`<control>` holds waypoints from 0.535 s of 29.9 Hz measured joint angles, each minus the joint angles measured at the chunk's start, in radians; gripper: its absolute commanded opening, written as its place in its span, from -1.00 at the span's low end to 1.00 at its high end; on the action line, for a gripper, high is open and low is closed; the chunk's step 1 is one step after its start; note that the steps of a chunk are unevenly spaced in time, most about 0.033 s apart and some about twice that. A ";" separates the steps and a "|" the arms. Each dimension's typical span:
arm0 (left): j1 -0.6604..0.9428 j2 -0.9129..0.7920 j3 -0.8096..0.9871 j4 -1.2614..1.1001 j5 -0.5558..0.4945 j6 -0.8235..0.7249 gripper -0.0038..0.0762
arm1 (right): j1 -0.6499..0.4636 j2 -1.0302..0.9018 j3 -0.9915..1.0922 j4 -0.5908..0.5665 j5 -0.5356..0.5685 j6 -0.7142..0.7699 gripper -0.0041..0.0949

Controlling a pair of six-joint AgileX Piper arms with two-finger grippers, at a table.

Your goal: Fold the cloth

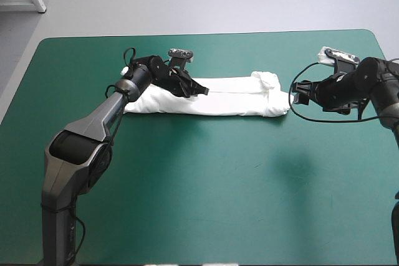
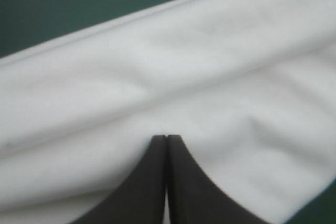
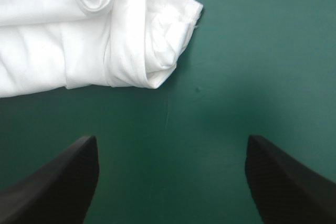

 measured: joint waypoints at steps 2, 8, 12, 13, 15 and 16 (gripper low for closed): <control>-0.003 0.033 0.000 0.000 -0.004 0.000 -0.93 | 0.000 0.035 0.000 0.034 -0.001 -0.023 0.52; -0.003 0.049 -0.002 -0.004 -0.020 0.000 -0.93 | 0.000 0.157 -0.001 0.150 -0.049 -0.101 0.52; -0.003 0.049 -0.002 -0.004 -0.020 0.000 -0.93 | 0.000 0.246 -0.001 0.227 -0.101 -0.152 0.52; -0.003 0.050 -0.002 -0.004 -0.020 0.000 -0.93 | 0.000 0.268 -0.001 0.252 -0.111 -0.173 0.52; -0.003 0.050 -0.002 -0.005 -0.018 -0.001 -0.93 | 0.000 0.306 -0.001 0.313 -0.129 -0.224 0.49; -0.003 0.050 -0.003 -0.005 -0.017 -0.001 -0.93 | 0.000 0.325 -0.001 0.347 -0.139 -0.250 0.47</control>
